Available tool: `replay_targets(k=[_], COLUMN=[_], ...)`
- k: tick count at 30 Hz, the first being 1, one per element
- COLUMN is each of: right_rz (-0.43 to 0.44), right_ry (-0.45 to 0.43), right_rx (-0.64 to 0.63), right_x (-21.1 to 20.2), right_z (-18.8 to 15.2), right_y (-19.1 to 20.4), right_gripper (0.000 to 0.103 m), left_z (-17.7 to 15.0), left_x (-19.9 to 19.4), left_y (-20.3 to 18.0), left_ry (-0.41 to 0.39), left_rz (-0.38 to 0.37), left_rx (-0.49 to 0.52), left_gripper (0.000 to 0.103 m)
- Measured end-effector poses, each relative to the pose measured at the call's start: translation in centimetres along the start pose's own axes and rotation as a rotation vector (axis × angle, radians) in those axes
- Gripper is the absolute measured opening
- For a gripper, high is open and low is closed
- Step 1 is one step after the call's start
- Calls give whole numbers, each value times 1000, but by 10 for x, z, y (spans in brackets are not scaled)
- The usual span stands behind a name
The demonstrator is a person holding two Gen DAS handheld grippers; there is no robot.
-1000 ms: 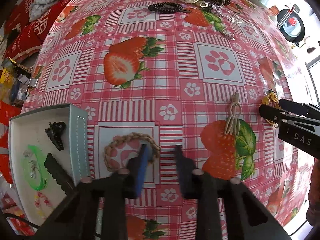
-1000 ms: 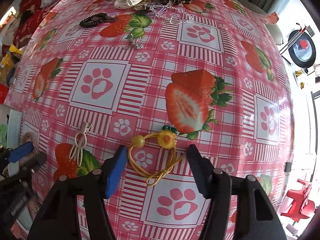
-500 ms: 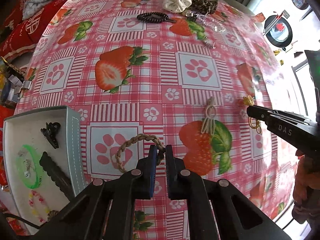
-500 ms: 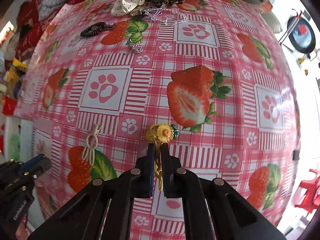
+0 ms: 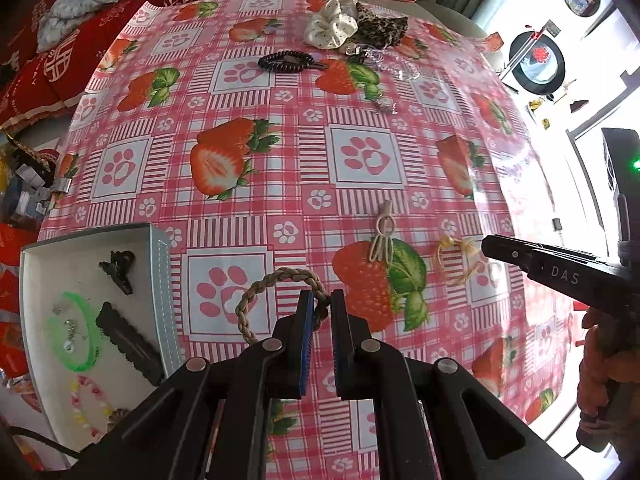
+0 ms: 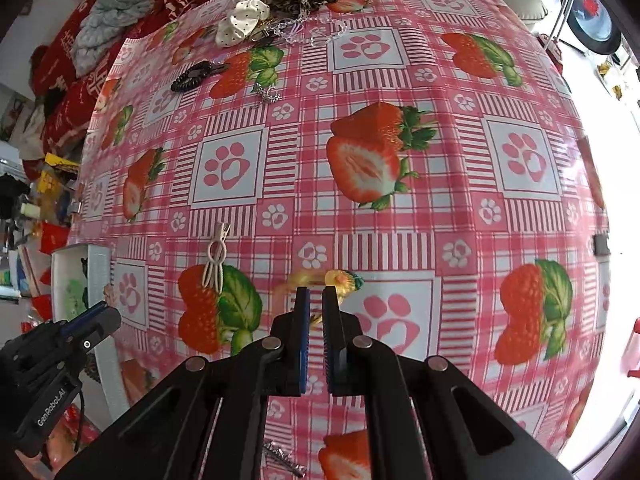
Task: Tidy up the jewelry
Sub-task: 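Grasp the yellow beaded hair tie with the right gripper while the left gripper holds the braided bracelet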
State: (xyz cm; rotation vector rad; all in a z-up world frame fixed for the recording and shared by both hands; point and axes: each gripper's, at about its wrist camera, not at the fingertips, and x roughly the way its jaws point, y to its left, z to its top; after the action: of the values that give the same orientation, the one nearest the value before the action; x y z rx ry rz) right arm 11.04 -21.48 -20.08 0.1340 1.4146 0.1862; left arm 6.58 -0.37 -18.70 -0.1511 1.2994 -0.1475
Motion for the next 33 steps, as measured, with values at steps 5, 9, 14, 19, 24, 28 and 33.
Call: replay_targets(k=[5,9,14,19,24,28,33], right_rz=[-5,-1,-1,-57,-96,-136,-228], right_ry=[0,-1,5,43,54,82,63], right_rx=[-6,-2,10,34,30,18,-90], right_x=[-10,-22,-29,-10,14,35,41], right_z=[-3,-9,-17,-17,-12,-10,-10], right_y=[8,10,13,7,4,8,29], right_gripper=[6,6,6,12,45,45,19], left_z=[-3,-6,-12,-17,-20,-21,-23], left_x=[-16,-29,-44,-53,-57,-56,-54], left_y=[-2,-2,0,5,5,3,-2], left_ry=[-8,-16,-22,-21,-20,-11,1], left_rz=[-12,-21,-20,-16,-9,-8,-13], left_rx=[19,31,56,60,66,75,86], left_gripper=[15,15,15,15,15,15,15])
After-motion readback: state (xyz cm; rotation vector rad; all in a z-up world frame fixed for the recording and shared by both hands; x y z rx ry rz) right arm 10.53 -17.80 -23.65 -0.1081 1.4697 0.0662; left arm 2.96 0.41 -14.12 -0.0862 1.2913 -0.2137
